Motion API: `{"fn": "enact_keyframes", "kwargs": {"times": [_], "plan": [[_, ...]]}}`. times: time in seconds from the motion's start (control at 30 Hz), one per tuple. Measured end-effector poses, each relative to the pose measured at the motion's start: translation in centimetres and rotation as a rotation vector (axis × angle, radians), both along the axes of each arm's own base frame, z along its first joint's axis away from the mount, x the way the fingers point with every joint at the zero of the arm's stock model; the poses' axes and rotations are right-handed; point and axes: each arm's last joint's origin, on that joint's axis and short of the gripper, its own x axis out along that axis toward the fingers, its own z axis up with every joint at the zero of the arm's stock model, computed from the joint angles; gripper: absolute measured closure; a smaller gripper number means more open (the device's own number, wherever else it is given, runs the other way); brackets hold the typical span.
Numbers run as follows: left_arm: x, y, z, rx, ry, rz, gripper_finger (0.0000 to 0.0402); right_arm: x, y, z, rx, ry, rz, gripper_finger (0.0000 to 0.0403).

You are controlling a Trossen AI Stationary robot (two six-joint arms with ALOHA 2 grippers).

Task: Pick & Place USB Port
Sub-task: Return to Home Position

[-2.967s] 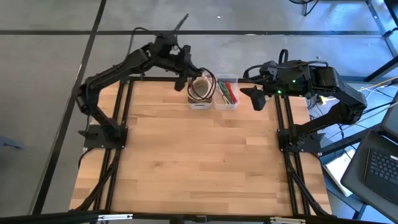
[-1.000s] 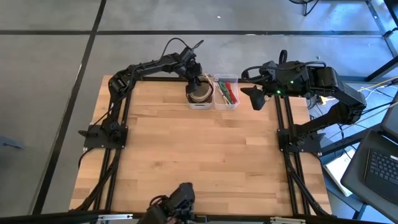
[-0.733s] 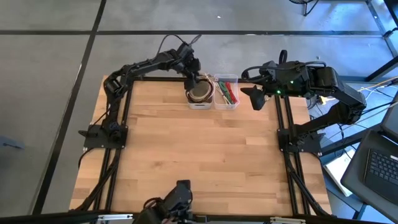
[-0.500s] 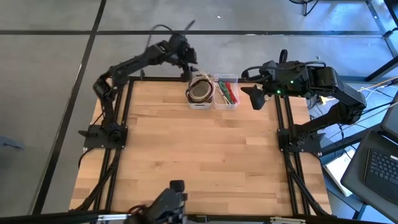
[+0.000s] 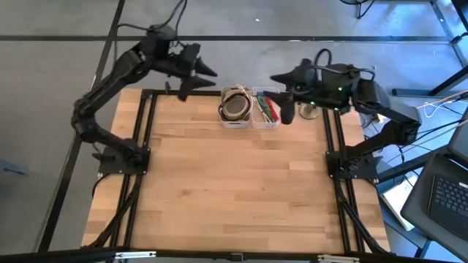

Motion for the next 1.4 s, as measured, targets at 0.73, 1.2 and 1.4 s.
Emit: {"fn": "enact_keyframes", "kwargs": {"times": [0.73, 1.2, 1.4], "plan": [[-18.2, -15.5, 4.3, 0.141, -0.229, 0.122, 0.0400, -9.5, 0.2, -0.3, 0.007, 0.026, 0.009, 0.0391], [-19.9, -16.4, -8.1, -0.192, -0.422, 0.291, 0.0401, -12.7, 1.6, -12.8, 0.188, -0.375, 0.082, 0.0401], [-20.9, -16.9, -12.6, -0.292, -0.529, 0.370, 0.0401, -13.4, 1.7, -16.6, 0.218, -0.498, 0.081, 0.0402]]}}
